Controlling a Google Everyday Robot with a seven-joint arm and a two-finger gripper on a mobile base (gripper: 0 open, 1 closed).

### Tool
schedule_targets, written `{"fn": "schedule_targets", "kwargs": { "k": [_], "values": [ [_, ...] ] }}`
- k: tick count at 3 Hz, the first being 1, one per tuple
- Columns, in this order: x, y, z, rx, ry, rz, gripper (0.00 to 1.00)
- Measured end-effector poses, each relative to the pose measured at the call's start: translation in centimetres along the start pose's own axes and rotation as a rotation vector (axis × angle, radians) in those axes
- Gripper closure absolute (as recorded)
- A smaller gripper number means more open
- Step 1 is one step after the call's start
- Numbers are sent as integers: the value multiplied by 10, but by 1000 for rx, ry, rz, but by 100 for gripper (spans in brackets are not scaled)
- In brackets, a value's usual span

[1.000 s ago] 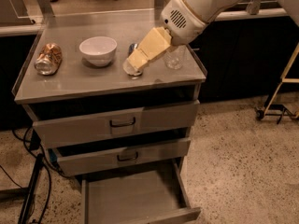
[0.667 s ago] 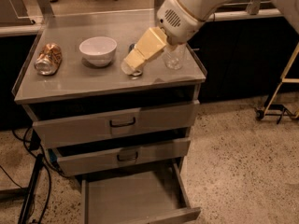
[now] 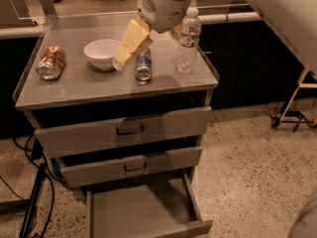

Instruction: Place redbull can into bottom drawer

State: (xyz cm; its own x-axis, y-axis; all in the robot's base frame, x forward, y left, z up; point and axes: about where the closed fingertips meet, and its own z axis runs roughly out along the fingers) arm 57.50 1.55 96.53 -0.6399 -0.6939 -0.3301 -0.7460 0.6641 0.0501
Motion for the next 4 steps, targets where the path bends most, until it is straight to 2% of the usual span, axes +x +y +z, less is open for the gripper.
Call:
{"fn": "schedule_targets", "kwargs": {
  "k": [1, 2, 4],
  "values": [
    [-1, 0, 0, 6, 6, 2, 0],
    [-12, 0, 5, -29, -6, -2, 0],
    [-64, -9, 21, -80, -3, 8, 0]
  ]
}}
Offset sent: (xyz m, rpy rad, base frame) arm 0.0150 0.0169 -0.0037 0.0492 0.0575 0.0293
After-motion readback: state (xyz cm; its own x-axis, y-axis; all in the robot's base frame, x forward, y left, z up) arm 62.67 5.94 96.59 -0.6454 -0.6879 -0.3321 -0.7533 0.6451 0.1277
